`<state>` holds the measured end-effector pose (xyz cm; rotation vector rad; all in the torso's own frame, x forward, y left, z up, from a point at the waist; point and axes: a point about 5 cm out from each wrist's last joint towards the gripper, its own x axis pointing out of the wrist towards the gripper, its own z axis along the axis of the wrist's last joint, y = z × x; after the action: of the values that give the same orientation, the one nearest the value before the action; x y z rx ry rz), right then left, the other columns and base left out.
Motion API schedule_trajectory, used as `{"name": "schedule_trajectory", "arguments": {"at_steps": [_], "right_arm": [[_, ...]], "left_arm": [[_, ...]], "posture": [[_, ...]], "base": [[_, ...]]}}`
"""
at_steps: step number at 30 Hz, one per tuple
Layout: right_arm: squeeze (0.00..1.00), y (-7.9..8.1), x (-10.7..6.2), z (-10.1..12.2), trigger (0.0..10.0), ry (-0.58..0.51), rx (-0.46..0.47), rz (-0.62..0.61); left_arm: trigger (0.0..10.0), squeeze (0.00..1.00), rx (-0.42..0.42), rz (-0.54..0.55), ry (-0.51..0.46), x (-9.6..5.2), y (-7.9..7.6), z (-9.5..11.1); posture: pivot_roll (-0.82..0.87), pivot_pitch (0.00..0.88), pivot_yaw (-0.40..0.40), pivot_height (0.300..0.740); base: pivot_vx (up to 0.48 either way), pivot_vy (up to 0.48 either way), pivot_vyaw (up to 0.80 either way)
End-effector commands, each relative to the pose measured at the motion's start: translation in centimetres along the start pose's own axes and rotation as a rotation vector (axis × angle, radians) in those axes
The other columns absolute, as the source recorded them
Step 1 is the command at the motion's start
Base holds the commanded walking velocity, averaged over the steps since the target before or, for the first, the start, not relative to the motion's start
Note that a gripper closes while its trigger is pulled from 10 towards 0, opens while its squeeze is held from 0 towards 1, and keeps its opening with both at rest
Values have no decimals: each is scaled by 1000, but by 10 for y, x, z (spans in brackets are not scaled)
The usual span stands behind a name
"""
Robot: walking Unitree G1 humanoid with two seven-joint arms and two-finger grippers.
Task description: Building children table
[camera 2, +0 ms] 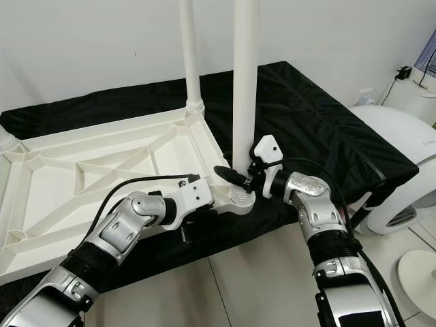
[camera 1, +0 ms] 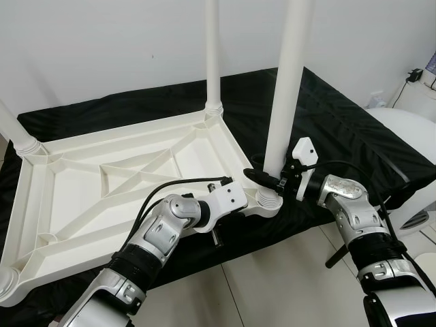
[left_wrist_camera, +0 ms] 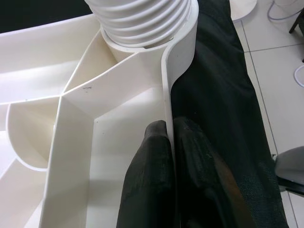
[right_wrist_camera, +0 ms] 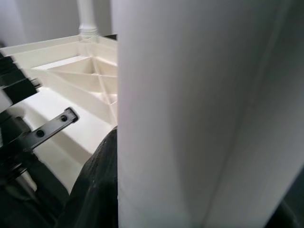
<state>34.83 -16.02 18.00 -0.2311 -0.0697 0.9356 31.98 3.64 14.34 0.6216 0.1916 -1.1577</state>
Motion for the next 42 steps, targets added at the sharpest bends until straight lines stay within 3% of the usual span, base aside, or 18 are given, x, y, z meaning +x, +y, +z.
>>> {"name": "schedule_trajectory", "arguments": {"at_steps": [1, 5, 16, 29, 42], "right_arm": [[0, 4, -25, -57, 10000, 233, 113, -151], [0, 12, -21, -58, 10000, 172, 132, -231], [0, 23, -16, -58, 10000, 130, 157, -286], [0, 28, -9, -54, 10000, 98, 177, -347], [0, 28, 9, -45, 10000, 104, 205, -382]], "left_arm": [[10000, 0, -6, 53, -16, -4, 4, -1], [10000, 0, -7, 53, -16, -4, 3, -2], [10000, 0, -7, 47, -16, -3, 1, -2], [10000, 0, -4, 44, -16, -2, 1, -2], [10000, 0, -1, 45, -19, -2, 1, -2]], "posture": [[-95, 111, 55, 740], [-97, 111, 54, 740], [-100, 107, 53, 740], [-98, 100, 48, 740], [-93, 103, 49, 740]], "base": [[0, 0, 0], [0, 0, 0], [0, 0, 0], [0, 0, 0], [0, 0, 0]]}}
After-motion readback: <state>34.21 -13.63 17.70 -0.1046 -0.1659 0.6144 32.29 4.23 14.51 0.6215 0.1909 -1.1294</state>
